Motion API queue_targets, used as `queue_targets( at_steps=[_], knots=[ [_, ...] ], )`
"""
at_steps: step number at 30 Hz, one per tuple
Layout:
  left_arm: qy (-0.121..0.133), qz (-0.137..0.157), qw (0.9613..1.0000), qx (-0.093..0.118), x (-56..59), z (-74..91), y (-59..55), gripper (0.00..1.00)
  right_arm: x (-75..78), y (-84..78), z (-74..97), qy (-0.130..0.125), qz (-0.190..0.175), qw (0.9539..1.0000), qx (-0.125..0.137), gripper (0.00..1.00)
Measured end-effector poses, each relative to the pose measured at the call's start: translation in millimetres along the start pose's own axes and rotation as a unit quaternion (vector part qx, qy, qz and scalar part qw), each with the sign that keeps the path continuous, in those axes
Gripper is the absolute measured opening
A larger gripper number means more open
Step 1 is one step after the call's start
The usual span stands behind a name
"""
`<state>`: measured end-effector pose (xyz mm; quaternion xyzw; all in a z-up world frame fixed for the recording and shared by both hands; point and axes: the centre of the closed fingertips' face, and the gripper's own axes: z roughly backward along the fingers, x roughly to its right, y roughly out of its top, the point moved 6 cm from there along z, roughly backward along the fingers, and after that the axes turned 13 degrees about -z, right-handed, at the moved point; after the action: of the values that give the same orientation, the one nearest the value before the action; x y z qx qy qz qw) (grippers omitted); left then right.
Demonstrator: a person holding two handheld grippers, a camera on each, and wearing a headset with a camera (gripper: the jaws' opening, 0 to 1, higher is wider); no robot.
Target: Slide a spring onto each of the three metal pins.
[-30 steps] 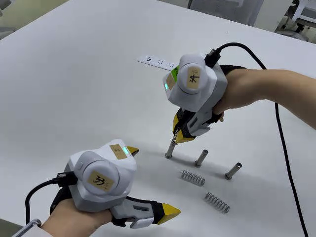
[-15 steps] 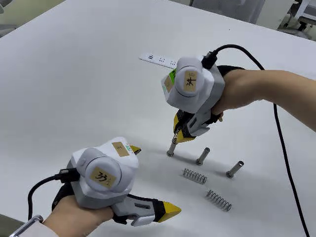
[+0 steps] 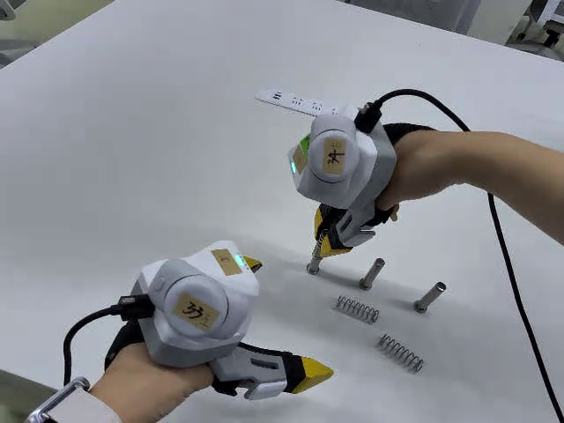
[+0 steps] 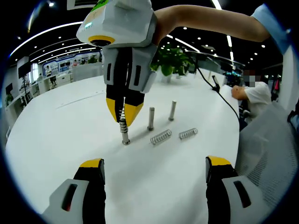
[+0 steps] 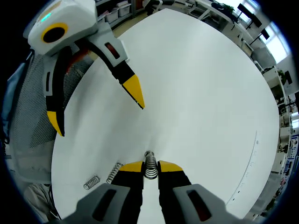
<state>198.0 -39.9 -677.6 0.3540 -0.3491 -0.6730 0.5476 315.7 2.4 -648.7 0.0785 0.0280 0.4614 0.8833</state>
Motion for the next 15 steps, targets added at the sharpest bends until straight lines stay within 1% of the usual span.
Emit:
queue_targets(
  at_steps=[5,15],
  knots=[
    [-0.001,0.000,1.0000,-0.001,0.7,-0.1,0.0,0.91,-0.1,-1.8,-11.0,-0.001,0.001,1.0000,-0.005,0.13],
    [-0.005,0.001,1.0000,-0.004,2.2,-0.6,-0.4,0.90,-0.4,-3.9,-25.7,-0.007,-0.002,0.9999,-0.009,0.13]
  ],
)
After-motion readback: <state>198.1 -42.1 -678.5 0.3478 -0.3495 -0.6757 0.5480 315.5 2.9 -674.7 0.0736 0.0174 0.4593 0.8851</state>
